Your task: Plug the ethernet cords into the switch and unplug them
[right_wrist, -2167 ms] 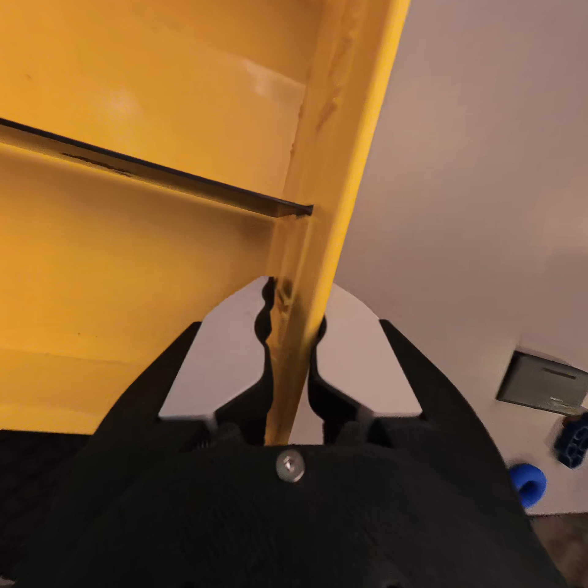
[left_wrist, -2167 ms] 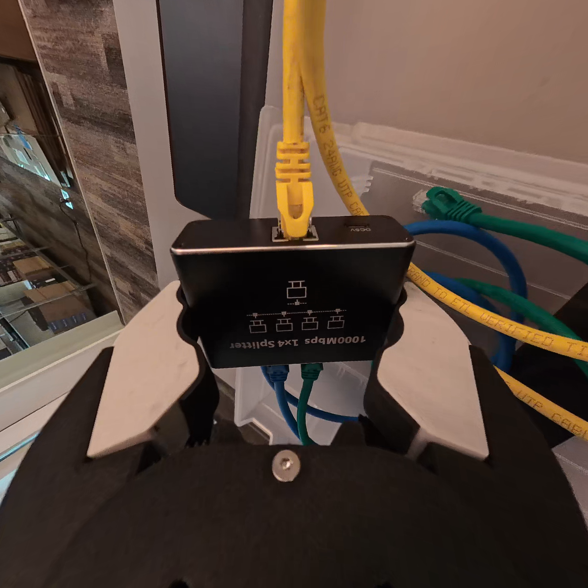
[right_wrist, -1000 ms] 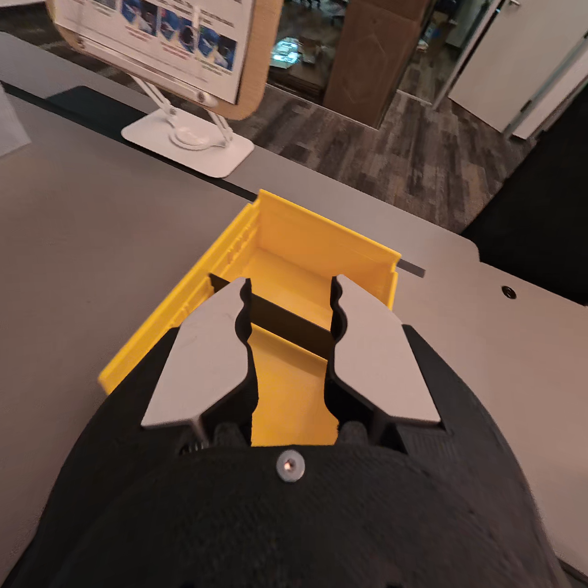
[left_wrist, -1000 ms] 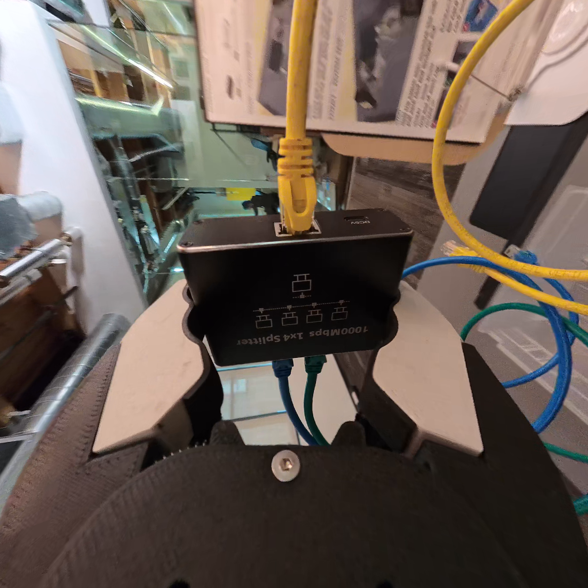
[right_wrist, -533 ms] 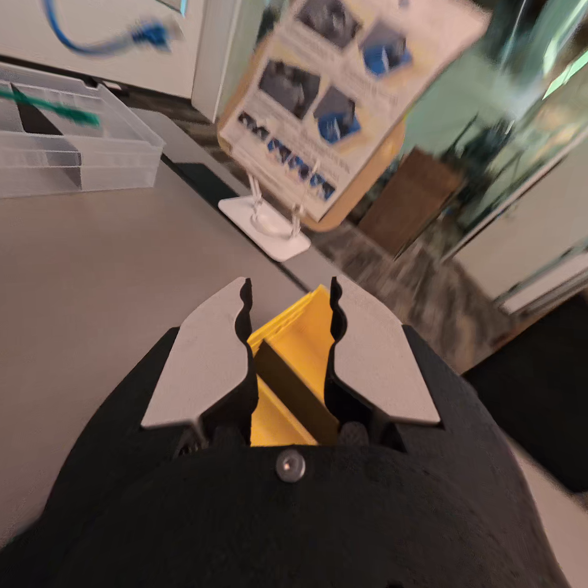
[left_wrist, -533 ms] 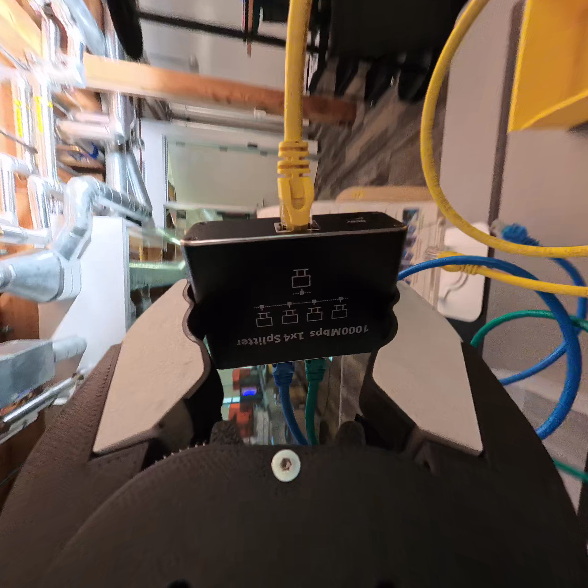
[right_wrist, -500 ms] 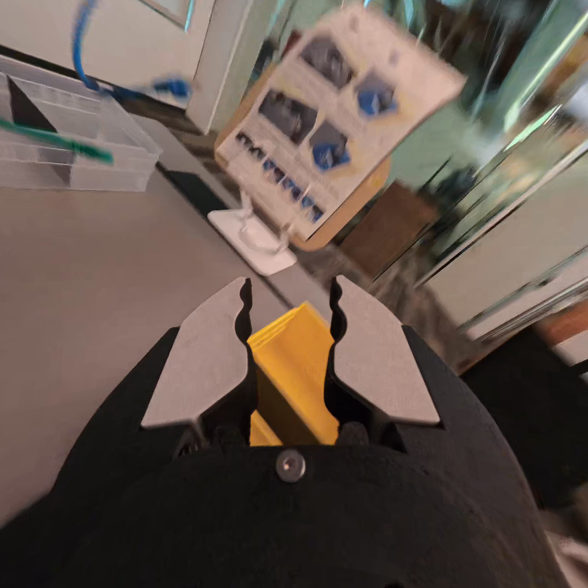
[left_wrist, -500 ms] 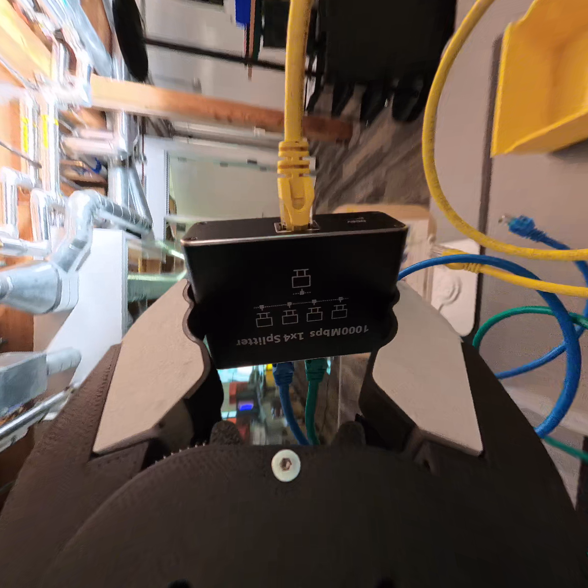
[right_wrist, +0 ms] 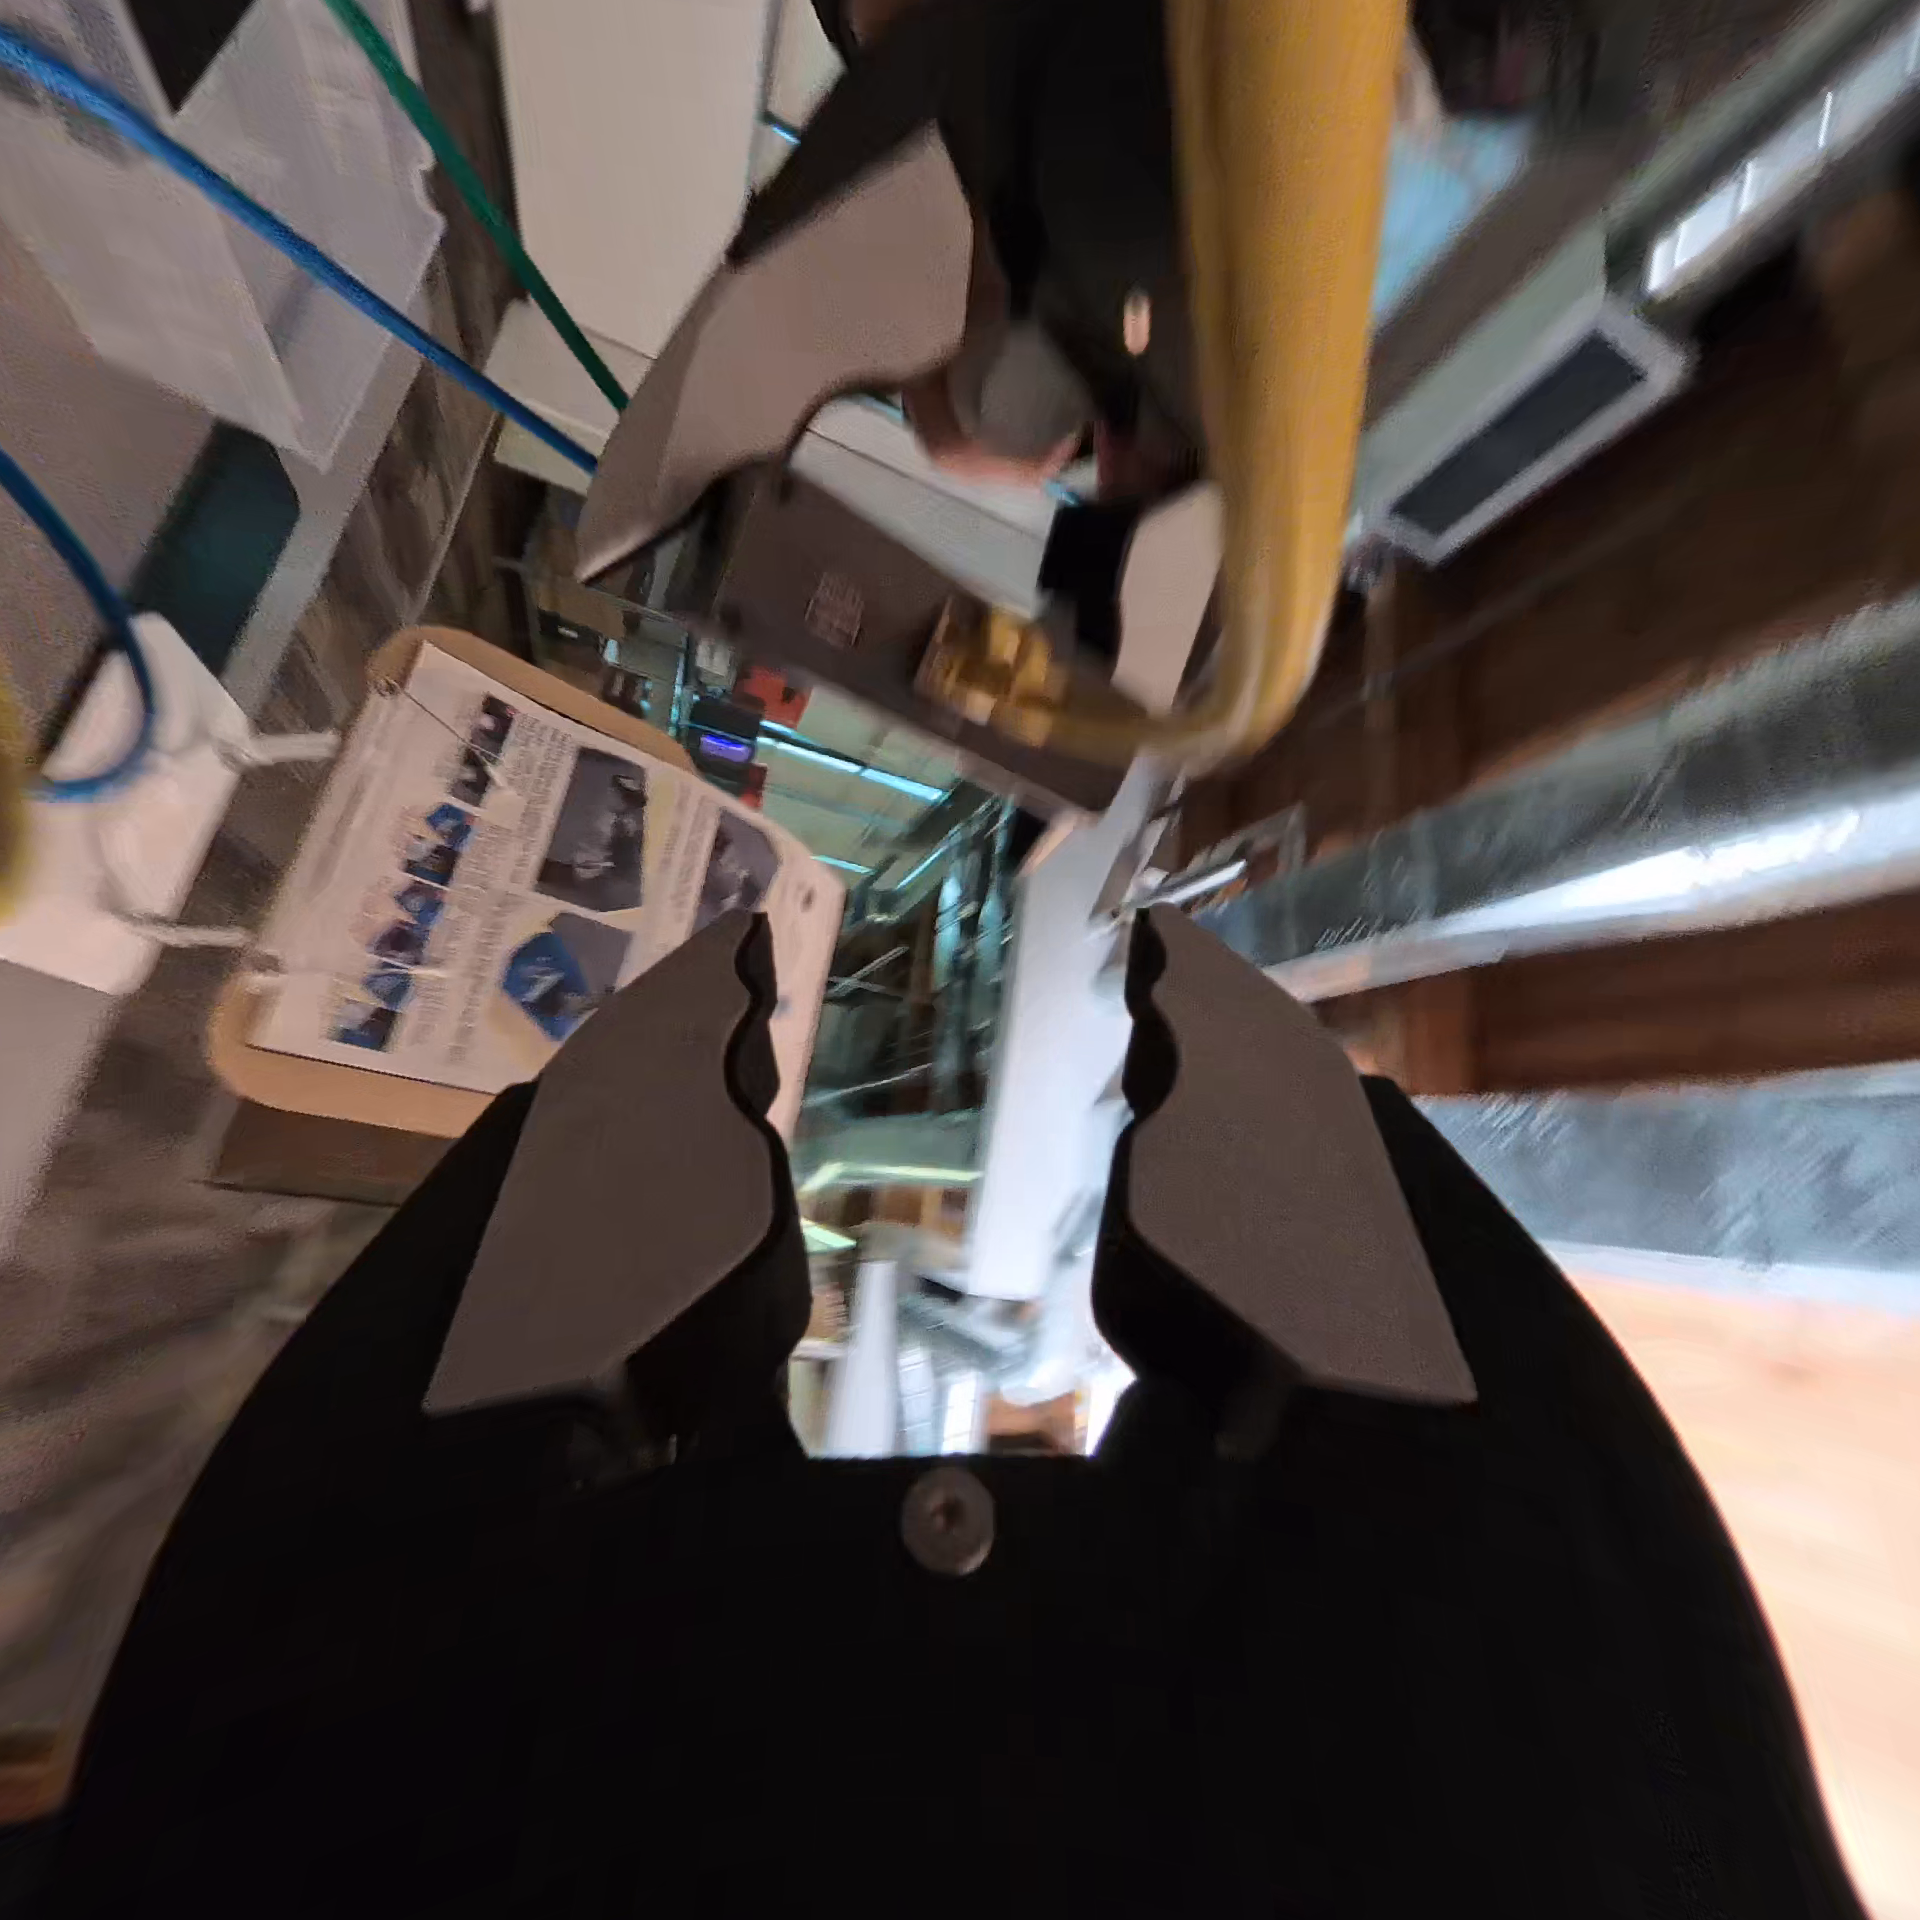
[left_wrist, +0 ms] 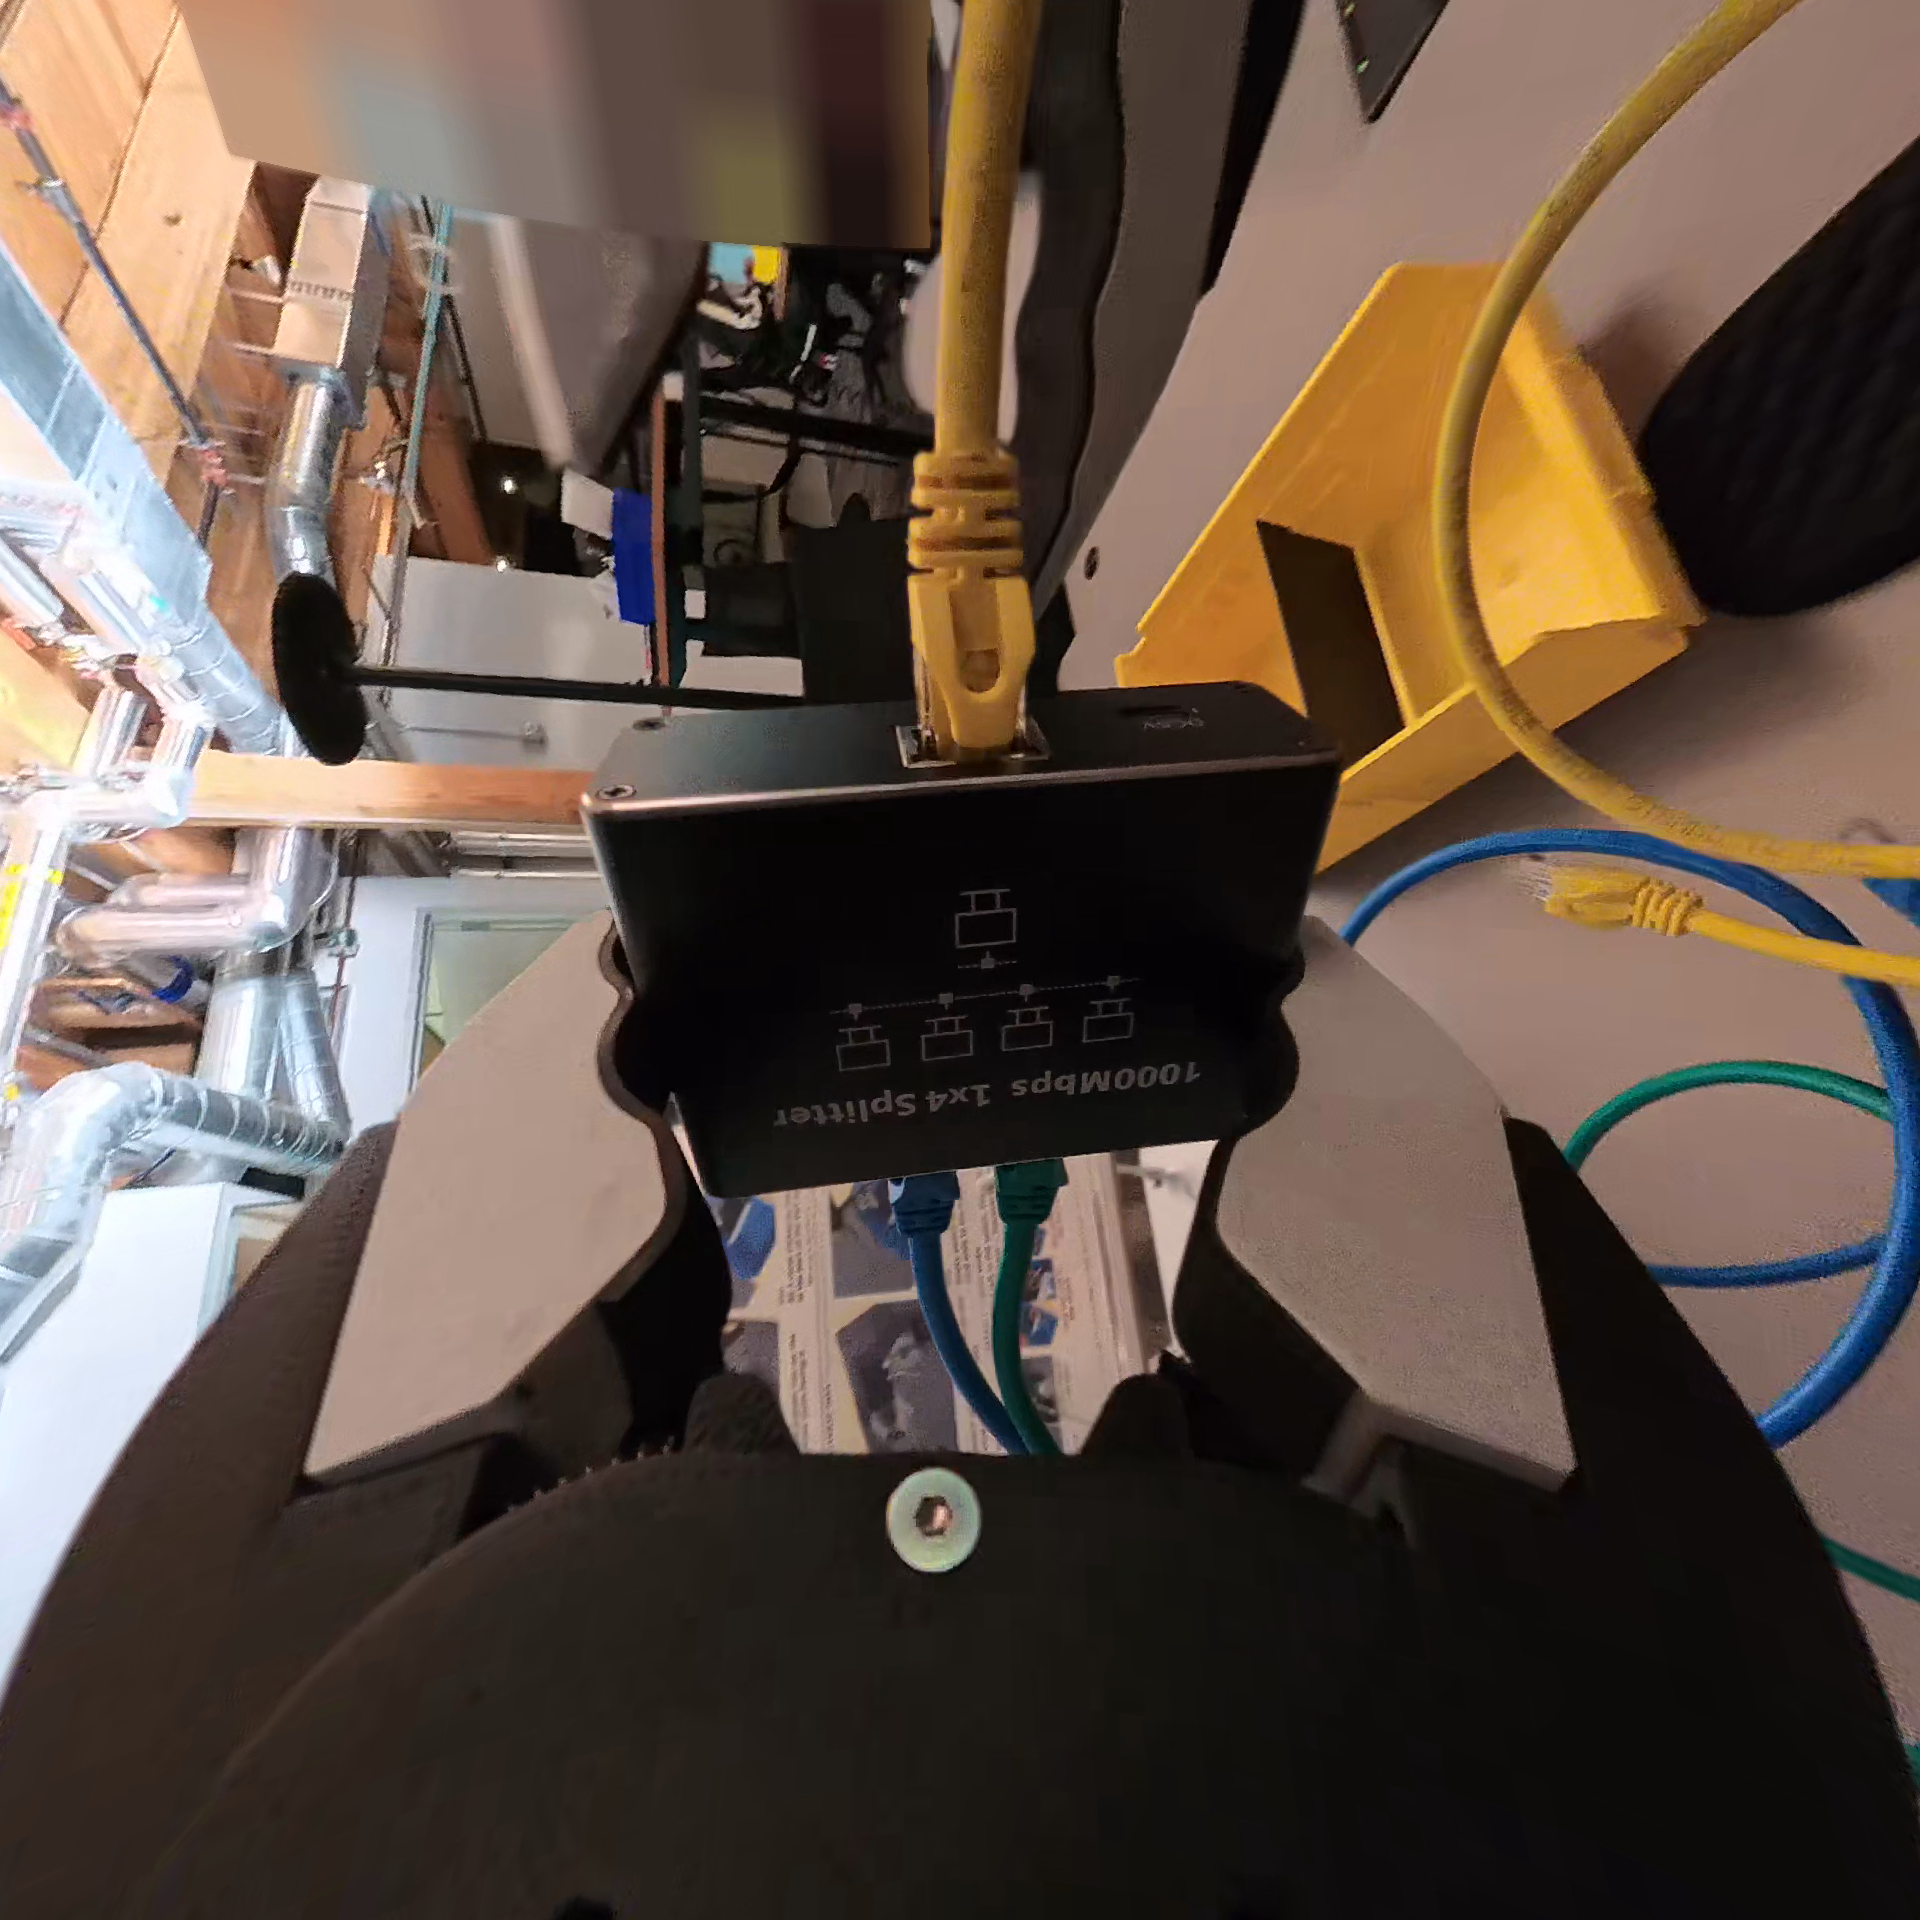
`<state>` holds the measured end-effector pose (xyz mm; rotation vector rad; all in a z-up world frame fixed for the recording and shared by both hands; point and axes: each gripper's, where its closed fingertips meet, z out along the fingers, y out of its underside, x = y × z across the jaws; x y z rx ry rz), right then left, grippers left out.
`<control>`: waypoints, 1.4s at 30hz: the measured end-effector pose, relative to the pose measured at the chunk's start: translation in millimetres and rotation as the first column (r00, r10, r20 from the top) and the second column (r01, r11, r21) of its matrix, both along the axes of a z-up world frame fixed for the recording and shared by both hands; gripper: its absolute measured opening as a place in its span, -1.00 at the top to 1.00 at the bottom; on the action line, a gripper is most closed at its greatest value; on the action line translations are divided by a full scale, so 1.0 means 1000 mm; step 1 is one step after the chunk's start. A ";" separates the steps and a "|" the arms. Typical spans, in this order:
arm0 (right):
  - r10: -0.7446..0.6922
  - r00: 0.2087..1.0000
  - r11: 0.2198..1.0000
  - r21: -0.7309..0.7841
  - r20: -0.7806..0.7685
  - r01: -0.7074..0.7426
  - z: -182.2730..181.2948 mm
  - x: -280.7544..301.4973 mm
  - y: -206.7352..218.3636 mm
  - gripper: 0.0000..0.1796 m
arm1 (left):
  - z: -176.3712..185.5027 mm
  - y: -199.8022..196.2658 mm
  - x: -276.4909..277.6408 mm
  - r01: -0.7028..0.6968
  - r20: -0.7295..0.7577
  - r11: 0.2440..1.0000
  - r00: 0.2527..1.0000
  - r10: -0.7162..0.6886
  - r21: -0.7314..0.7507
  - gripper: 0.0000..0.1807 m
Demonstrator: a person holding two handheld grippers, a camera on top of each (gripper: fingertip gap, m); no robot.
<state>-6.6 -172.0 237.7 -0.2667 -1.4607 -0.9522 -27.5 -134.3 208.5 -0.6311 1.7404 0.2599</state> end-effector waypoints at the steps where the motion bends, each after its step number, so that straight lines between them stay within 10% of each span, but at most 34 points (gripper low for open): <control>1: -0.005 0.996 0.998 0.057 0.084 0.001 0.000 -0.012 -0.005 0.25 | -0.005 -0.003 0.001 0.010 -0.010 1.000 1.000 -0.010 -0.013 -0.22; 12: -0.098 0.823 0.976 0.214 0.559 -0.029 -0.044 -0.049 0.005 0.59 | -0.048 -0.023 0.004 0.079 -0.165 0.977 0.980 -0.113 -0.198 -0.22; 16: -0.189 0.849 0.975 0.193 0.494 0.105 -0.053 -0.041 0.016 0.62 | -0.057 -0.020 0.002 0.083 -0.160 0.963 0.979 -0.127 -0.256 -0.14; 22: -0.285 0.951 0.958 0.010 0.119 0.285 -0.050 -0.004 0.045 0.62 | -0.014 -0.001 -0.022 0.168 0.352 0.925 0.935 -0.040 -0.341 0.02; 29: -0.363 0.906 0.930 -0.025 -0.218 0.367 -0.048 0.020 0.085 0.61 | -0.035 0.023 -0.055 0.451 0.675 0.526 0.626 0.390 -0.721 0.03; 34: -0.384 0.869 0.916 -0.006 -0.312 0.402 -0.046 0.009 0.097 0.61 | -0.055 0.052 -0.031 0.519 0.618 0.337 0.627 0.475 -0.786 -0.17; 42: -0.368 0.875 0.909 0.077 -0.315 0.410 -0.065 -0.011 0.113 0.61 | -0.053 0.080 -0.003 0.712 0.537 -0.164 0.641 0.548 -0.682 -0.03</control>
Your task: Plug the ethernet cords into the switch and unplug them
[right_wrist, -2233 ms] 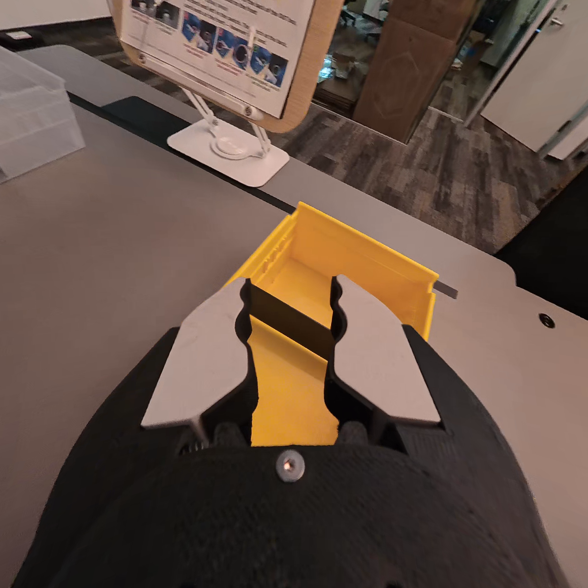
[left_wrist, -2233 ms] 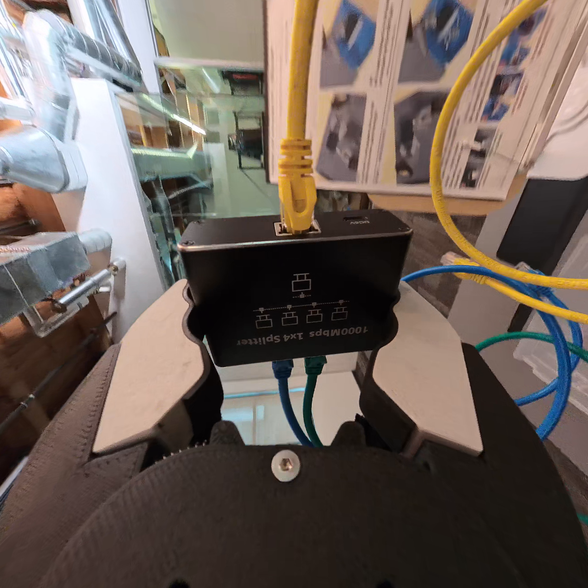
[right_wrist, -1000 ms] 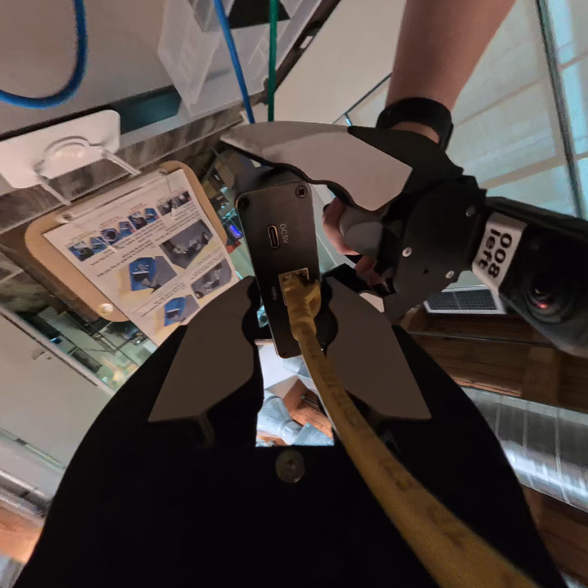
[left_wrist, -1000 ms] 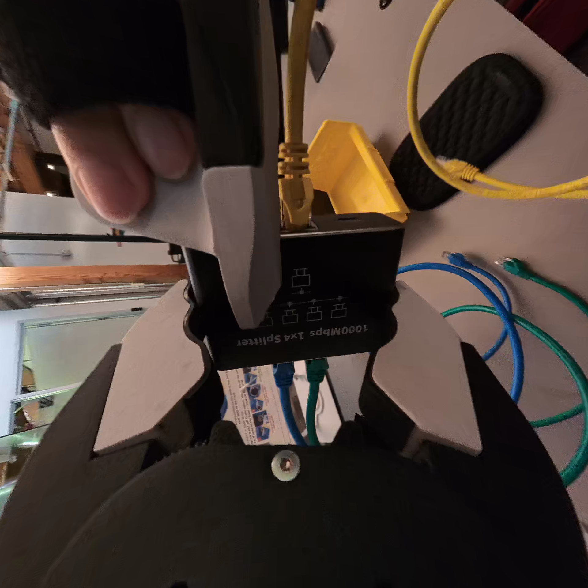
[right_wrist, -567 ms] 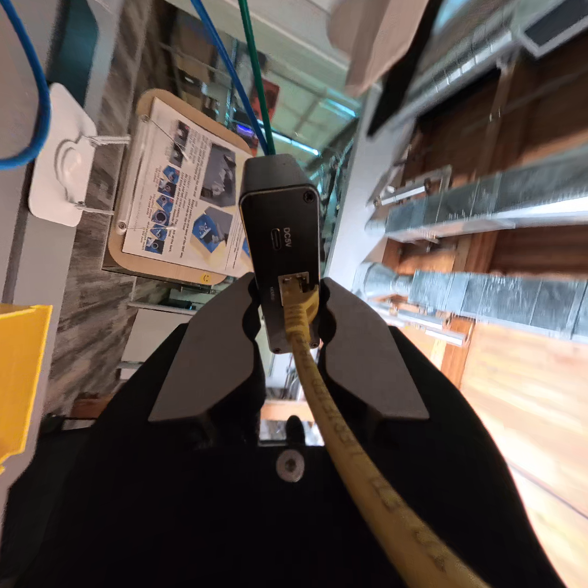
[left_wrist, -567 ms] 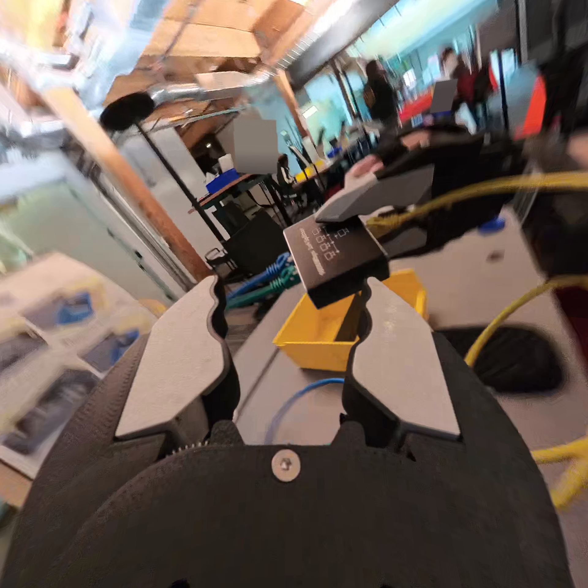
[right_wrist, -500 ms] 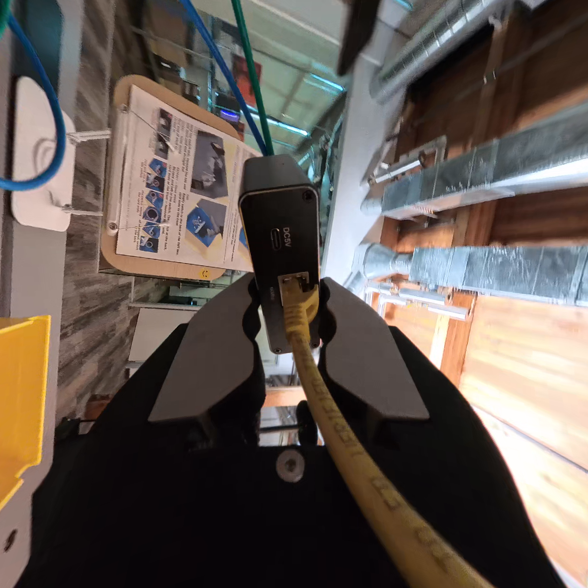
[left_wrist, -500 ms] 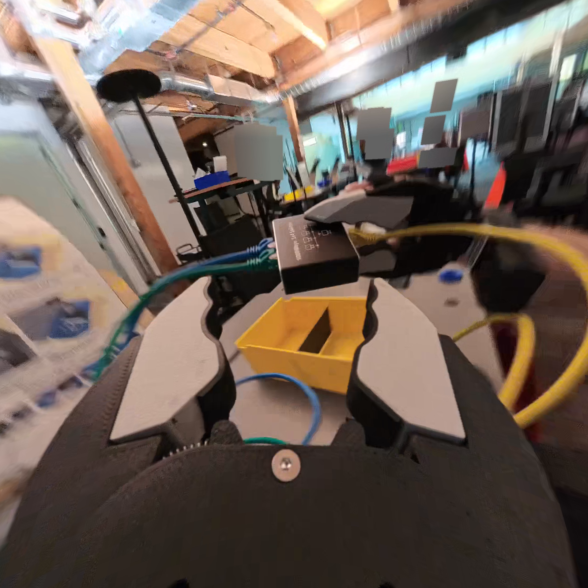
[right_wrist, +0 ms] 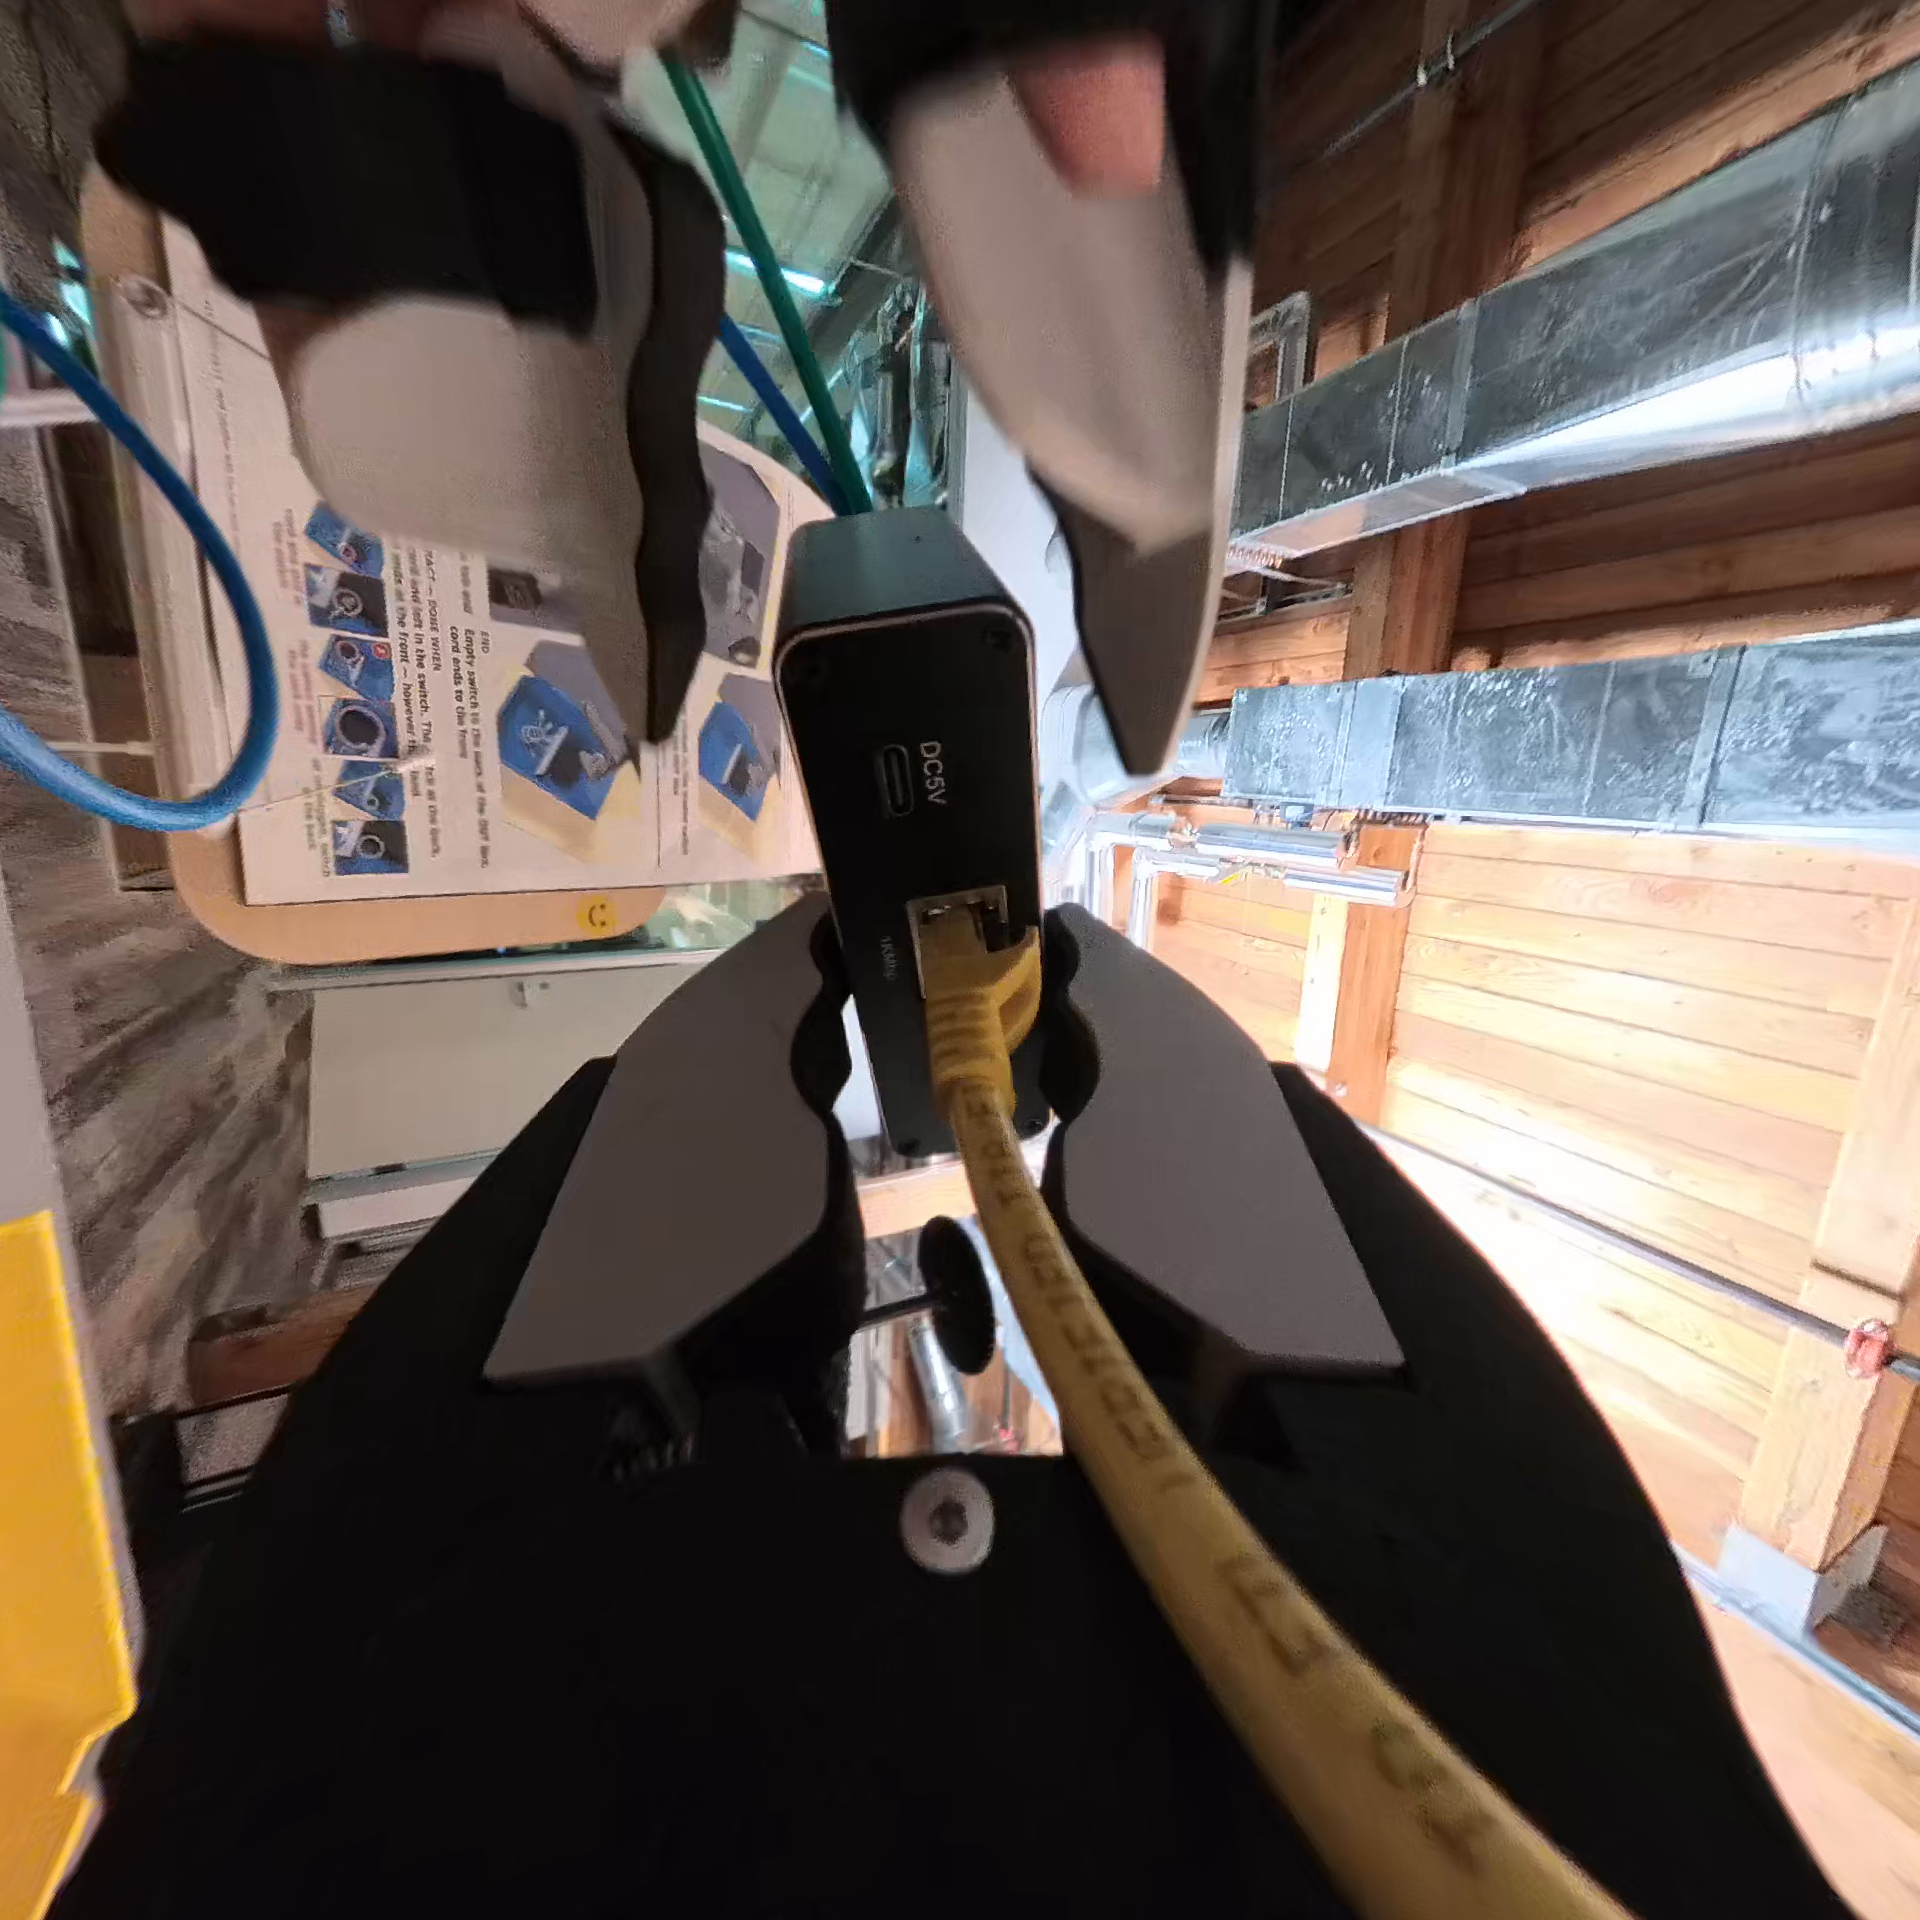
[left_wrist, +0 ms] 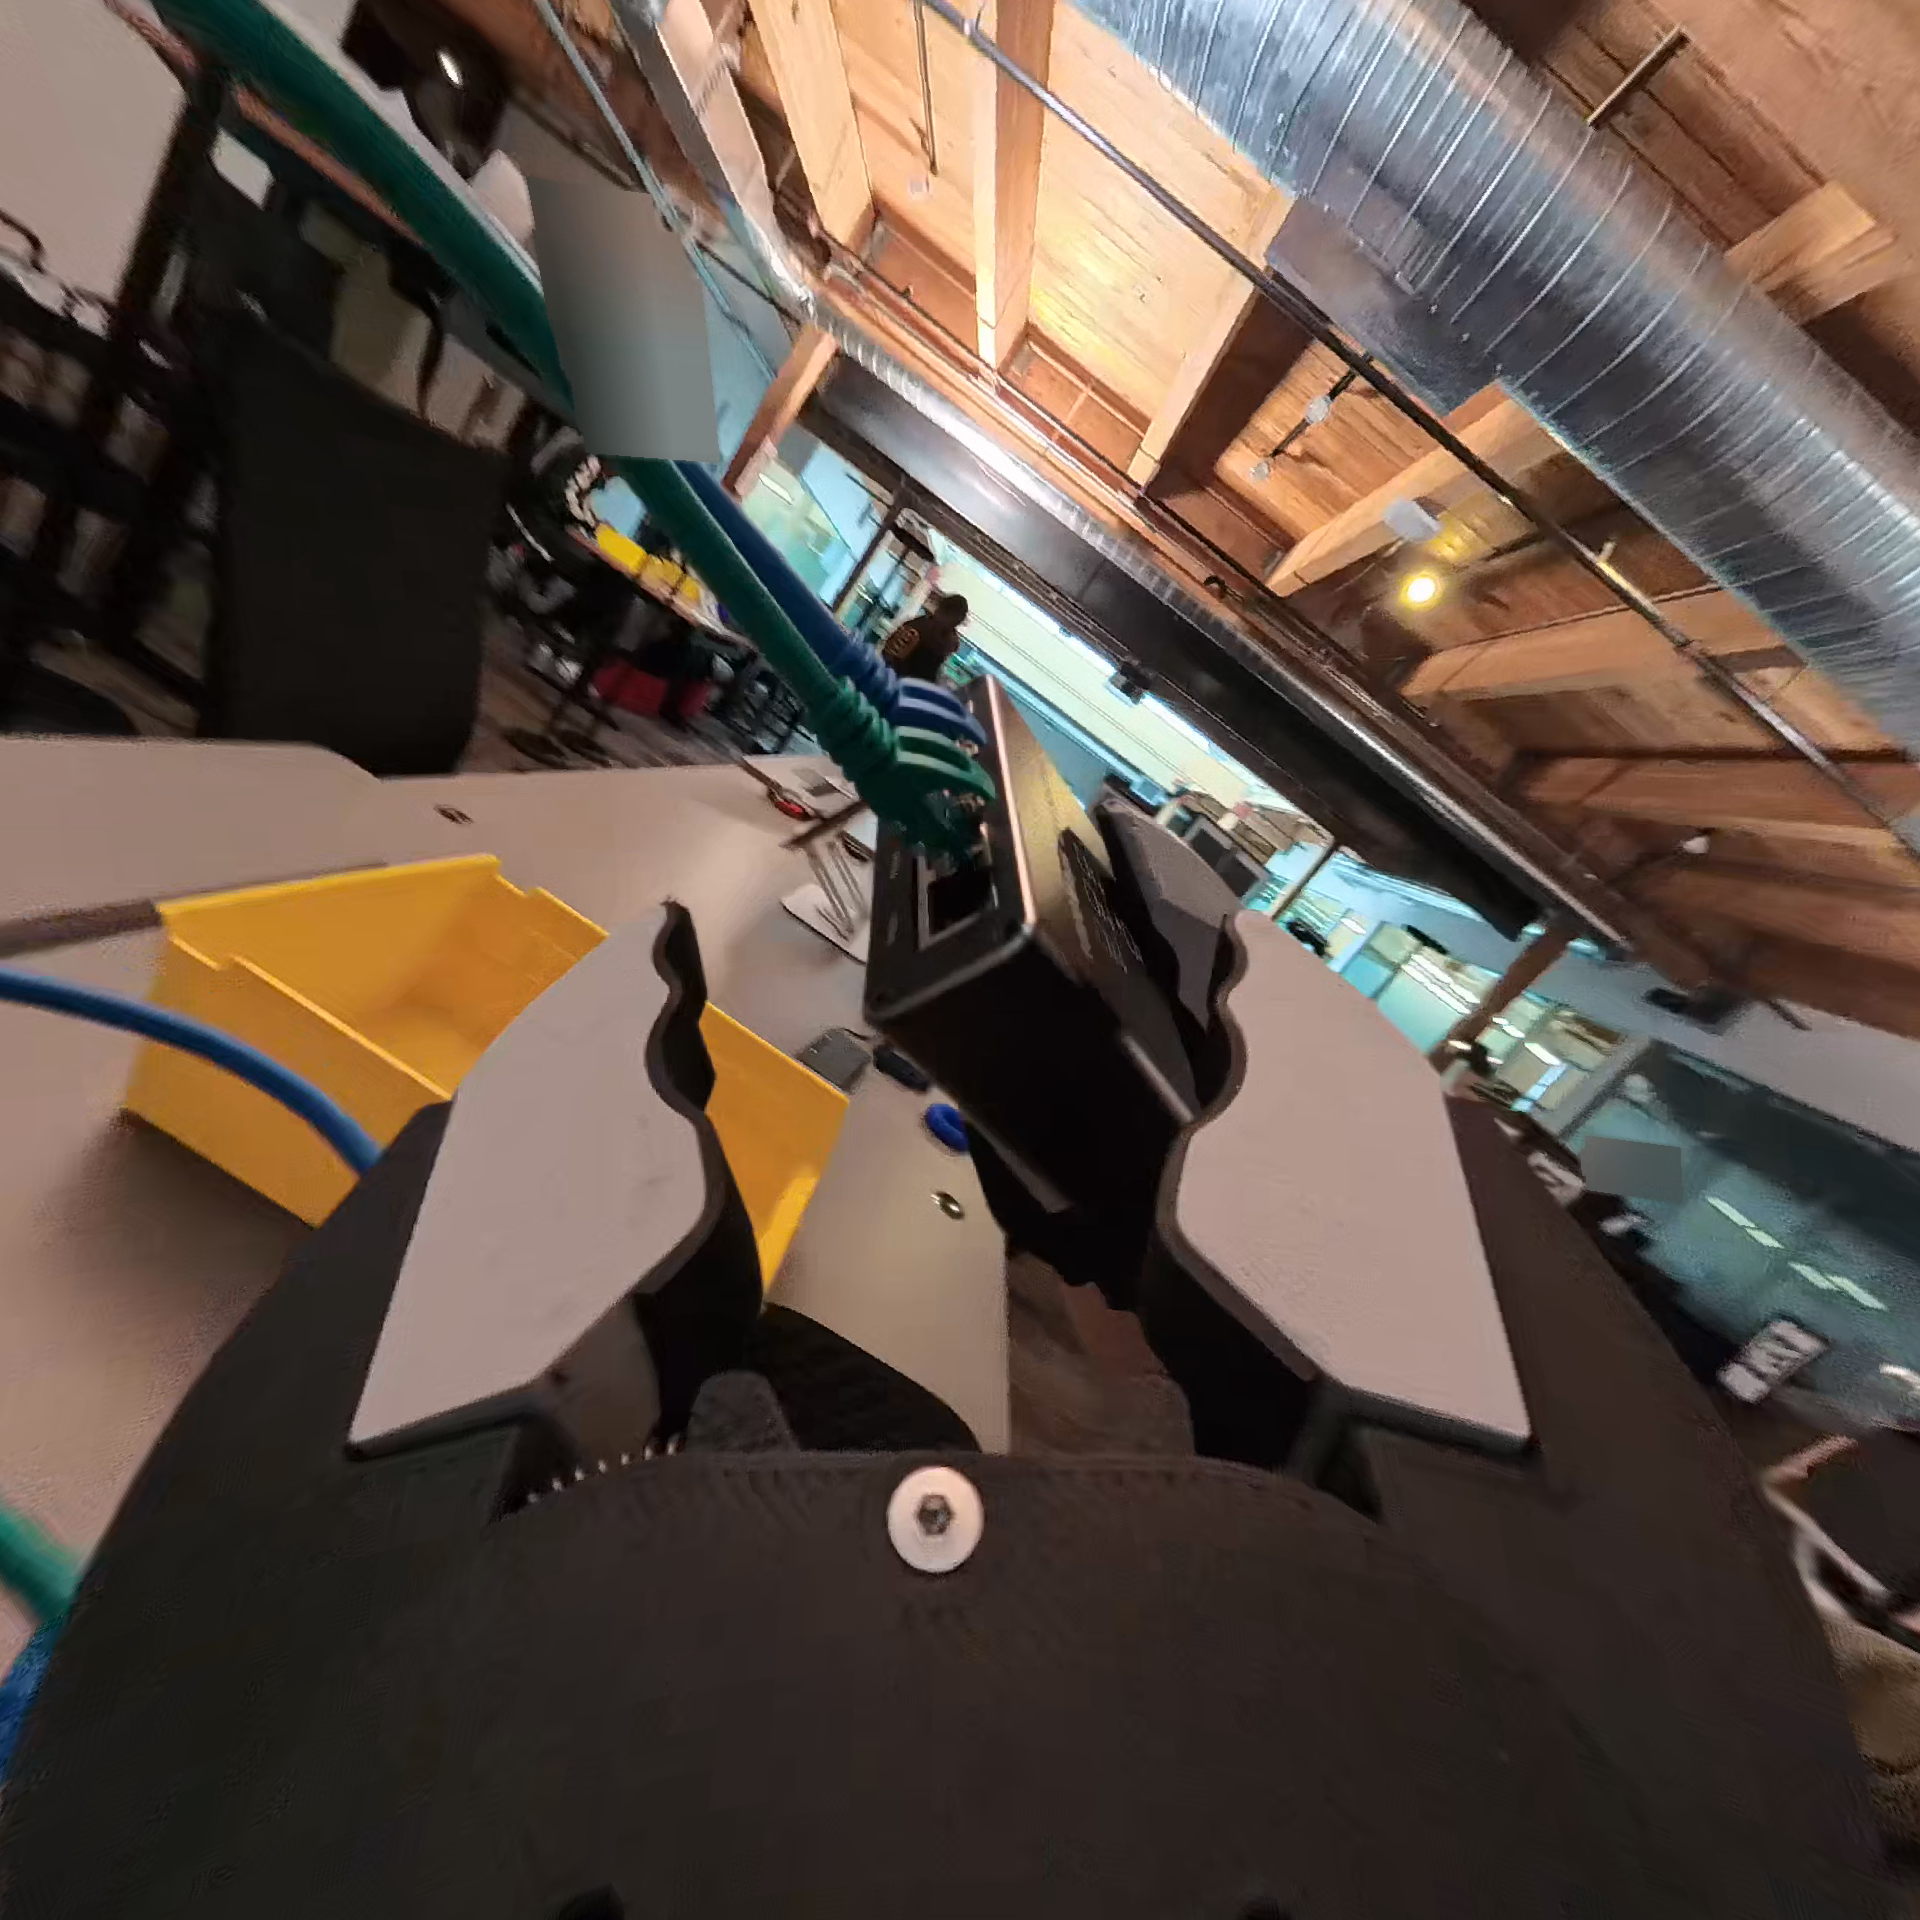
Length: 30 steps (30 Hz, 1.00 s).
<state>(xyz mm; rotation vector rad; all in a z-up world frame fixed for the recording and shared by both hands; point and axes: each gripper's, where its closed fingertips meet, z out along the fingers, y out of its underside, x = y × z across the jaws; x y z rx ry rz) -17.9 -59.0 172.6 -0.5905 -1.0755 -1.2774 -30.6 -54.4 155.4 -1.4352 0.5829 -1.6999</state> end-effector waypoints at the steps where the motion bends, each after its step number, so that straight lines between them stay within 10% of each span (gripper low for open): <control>1: 0.003 1.000 1.000 0.017 0.016 -0.003 -0.004 -0.003 0.003 0.61 | -0.004 0.001 0.005 0.035 0.005 0.999 0.999 -0.035 -0.033 0.02; 5: -0.005 1.000 0.999 0.048 0.020 0.004 -0.018 -0.009 0.017 0.61 | -0.010 0.002 0.009 0.219 0.130 0.963 0.971 -0.200 -0.155 0.47; 30: 0.123 0.965 0.992 0.051 -0.230 -0.114 -0.062 -0.003 0.061 0.64 | -0.040 0.064 -0.018 0.110 0.105 0.977 0.990 -0.092 -0.183 0.57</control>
